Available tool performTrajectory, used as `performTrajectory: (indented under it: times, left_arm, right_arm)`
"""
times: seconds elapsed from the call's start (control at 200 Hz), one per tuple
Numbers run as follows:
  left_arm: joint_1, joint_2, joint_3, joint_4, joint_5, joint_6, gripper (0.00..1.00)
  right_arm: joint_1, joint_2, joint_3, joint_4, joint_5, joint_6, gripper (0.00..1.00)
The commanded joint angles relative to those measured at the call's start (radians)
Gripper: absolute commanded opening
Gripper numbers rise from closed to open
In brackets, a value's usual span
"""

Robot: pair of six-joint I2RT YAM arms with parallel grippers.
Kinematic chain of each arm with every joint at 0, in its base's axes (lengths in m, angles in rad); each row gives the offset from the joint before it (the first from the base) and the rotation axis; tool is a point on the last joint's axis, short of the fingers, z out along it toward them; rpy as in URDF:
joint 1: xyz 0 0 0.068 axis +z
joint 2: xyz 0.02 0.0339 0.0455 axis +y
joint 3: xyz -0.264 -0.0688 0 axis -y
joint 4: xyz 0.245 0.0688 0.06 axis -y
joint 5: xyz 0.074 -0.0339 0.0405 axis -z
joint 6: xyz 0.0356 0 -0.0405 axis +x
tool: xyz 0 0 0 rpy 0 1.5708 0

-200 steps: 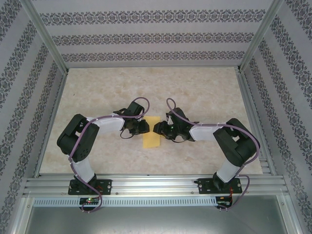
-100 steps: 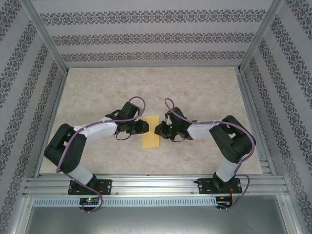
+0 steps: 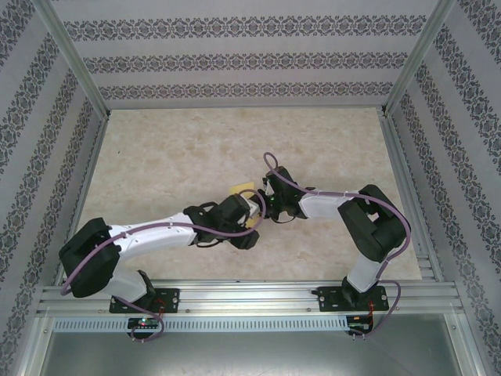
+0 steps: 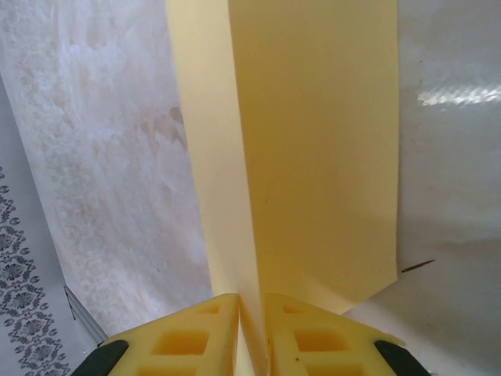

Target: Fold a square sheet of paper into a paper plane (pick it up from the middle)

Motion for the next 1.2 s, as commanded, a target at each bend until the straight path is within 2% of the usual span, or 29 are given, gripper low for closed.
performTrajectory:
  times: [0.0, 0.195, 0.405, 0.55, 0.639, 0.759, 0.939, 1.059, 1.194]
  left_arm:
    - [-0.06, 0.048, 0.05, -0.078, -0.186, 0.088, 0.61]
    - [-0.135, 0.143, 0.105, -0.105, -0.318, 0.121, 0.64]
    - [-0.19, 0.236, 0.157, -0.144, -0.497, 0.097, 0.64]
    - [-0.2, 0.241, 0.155, -0.14, -0.567, 0.07, 0.6]
    - [-0.2, 0.224, 0.144, -0.131, -0.592, 0.059, 0.5]
    - [-0.2, 0.18, 0.122, -0.101, -0.59, 0.069, 0.34]
    - [-0.197, 0.14, 0.092, -0.066, -0.527, 0.106, 0.18]
    - [-0.185, 0.141, 0.091, -0.063, -0.474, 0.12, 0.09]
    - [-0.147, 0.127, 0.085, -0.047, -0.394, 0.127, 0.05]
  right_arm:
    - [-0.012, 0.021, 0.024, -0.016, -0.005, -0.007, 0.18]
    - [-0.017, 0.02, 0.021, 0.001, -0.018, 0.003, 0.19]
    - [-0.023, 0.016, 0.018, 0.007, -0.027, 0.009, 0.21]
    - [-0.027, 0.016, 0.013, 0.007, -0.027, 0.008, 0.21]
    - [-0.028, 0.015, 0.008, 0.007, -0.025, 0.008, 0.22]
    - [-0.03, 0.015, 0.006, -0.001, -0.021, 0.003, 0.22]
    - [-0.035, 0.014, 0.006, -0.015, -0.015, -0.007, 0.23]
    - [-0.036, 0.01, 0.007, -0.027, -0.011, -0.016, 0.24]
    - [-0.036, 0.007, 0.01, -0.036, -0.009, -0.025, 0.25]
